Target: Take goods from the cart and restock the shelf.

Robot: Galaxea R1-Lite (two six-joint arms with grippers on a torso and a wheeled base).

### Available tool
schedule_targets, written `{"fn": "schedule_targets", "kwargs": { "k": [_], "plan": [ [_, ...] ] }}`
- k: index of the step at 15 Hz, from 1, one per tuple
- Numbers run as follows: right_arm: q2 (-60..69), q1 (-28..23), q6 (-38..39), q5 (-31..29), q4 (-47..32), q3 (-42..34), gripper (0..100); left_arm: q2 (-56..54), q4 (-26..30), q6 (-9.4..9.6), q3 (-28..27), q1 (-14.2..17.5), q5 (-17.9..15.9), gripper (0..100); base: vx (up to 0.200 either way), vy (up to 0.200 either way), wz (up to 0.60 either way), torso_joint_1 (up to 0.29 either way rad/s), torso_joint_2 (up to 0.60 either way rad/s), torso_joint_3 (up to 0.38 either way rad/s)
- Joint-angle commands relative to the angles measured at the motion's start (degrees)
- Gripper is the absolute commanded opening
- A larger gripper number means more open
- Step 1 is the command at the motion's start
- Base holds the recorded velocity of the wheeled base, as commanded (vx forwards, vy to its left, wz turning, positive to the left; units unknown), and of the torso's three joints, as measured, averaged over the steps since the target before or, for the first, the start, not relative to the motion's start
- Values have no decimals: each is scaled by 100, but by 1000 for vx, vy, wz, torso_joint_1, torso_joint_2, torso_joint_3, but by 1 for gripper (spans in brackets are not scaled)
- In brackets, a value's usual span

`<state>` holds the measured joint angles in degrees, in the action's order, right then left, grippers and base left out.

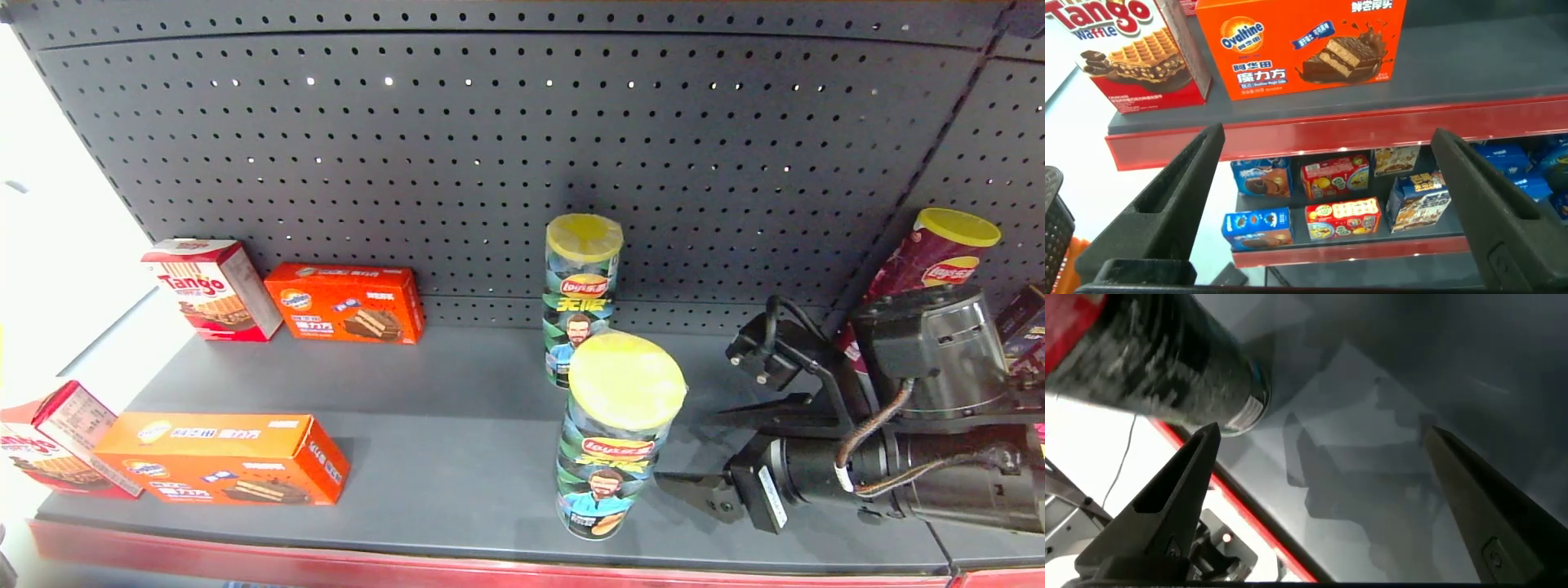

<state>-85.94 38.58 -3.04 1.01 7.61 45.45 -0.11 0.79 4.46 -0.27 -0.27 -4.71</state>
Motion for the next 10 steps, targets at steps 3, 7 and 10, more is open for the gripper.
{"fn": "schedule_targets", "kwargs": {
  "k": [3, 7, 10],
  "plan": [
    [-256, 70, -4, 4, 22, 140, 100, 11, 0, 2, 0, 0, 5, 100, 0, 0, 0, 0, 0, 0],
    [-362, 106, -4, -5, 92, 201, 100, 11, 0, 2, 0, 0, 5, 100, 0, 0, 0, 0, 0, 0],
    [-327, 88, -4, -5, 92, 175, 100, 11, 0, 2, 0, 0, 5, 100, 0, 0, 0, 0, 0, 0]
  ]
}}
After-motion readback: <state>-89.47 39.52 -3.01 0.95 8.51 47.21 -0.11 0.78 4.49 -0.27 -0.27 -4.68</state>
